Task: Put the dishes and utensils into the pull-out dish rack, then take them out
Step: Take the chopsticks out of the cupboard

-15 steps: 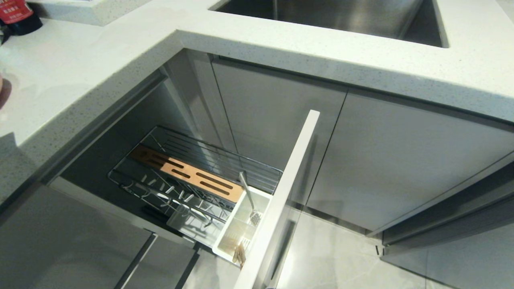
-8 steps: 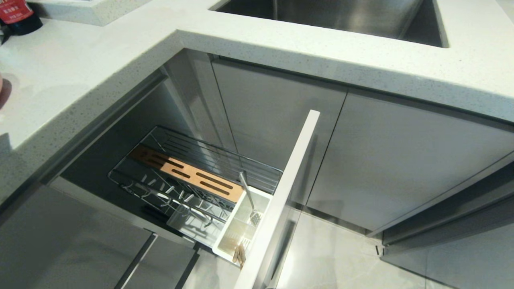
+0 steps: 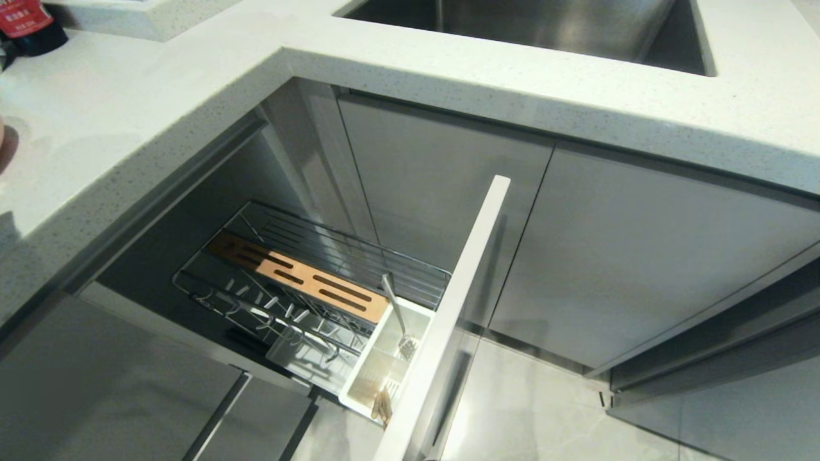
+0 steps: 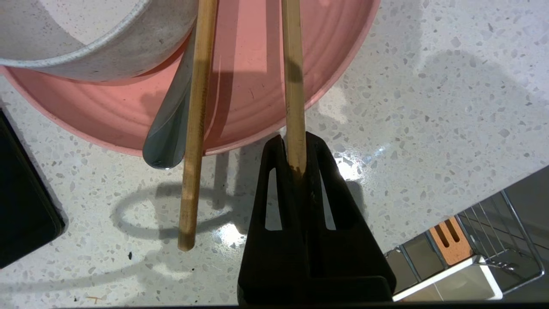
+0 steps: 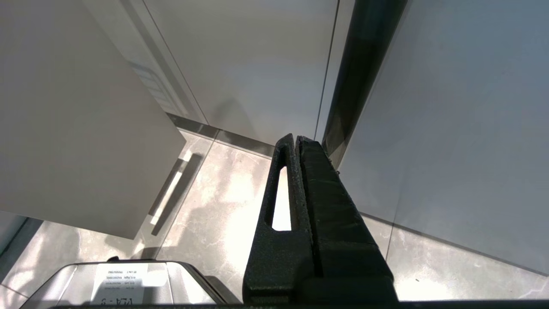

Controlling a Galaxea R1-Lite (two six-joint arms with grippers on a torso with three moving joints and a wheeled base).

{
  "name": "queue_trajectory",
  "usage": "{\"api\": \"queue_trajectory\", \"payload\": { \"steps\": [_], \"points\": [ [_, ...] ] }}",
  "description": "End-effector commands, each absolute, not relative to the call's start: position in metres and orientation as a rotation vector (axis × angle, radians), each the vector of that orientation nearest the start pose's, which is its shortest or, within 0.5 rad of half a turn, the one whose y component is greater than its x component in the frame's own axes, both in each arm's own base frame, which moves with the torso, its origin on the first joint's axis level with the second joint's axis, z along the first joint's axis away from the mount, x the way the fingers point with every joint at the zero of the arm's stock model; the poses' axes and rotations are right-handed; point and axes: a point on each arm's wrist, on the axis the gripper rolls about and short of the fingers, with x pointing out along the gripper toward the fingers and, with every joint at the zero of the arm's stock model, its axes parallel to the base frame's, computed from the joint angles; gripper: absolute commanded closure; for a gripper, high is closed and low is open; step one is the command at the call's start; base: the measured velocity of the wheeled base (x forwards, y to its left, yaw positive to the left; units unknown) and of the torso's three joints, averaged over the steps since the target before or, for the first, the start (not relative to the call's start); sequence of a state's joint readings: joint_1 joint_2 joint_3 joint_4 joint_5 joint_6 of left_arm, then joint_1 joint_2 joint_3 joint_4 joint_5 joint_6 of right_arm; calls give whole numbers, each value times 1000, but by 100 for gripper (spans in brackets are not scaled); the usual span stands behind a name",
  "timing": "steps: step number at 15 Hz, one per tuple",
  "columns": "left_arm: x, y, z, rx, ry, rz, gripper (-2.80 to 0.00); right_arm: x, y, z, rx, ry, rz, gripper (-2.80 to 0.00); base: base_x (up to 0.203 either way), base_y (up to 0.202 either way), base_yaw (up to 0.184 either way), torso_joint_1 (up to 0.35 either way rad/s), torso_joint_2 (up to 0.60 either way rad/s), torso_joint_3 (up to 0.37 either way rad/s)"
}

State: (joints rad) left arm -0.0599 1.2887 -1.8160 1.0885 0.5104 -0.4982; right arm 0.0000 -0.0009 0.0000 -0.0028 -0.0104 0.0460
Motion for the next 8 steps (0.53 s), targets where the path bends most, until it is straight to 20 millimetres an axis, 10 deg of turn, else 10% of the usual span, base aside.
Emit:
{"api": "queue_trajectory", "payload": {
  "steps": [1,8],
  "points": [
    [115,5,387,-319,425,575,0,-23,0,76,46,-3,-11,0,0,0,0,0,0,0],
    [118,8,383,-290,470,599,0,-23,0,76,46,-3,-11,0,0,0,0,0,0,0]
  ]
}}
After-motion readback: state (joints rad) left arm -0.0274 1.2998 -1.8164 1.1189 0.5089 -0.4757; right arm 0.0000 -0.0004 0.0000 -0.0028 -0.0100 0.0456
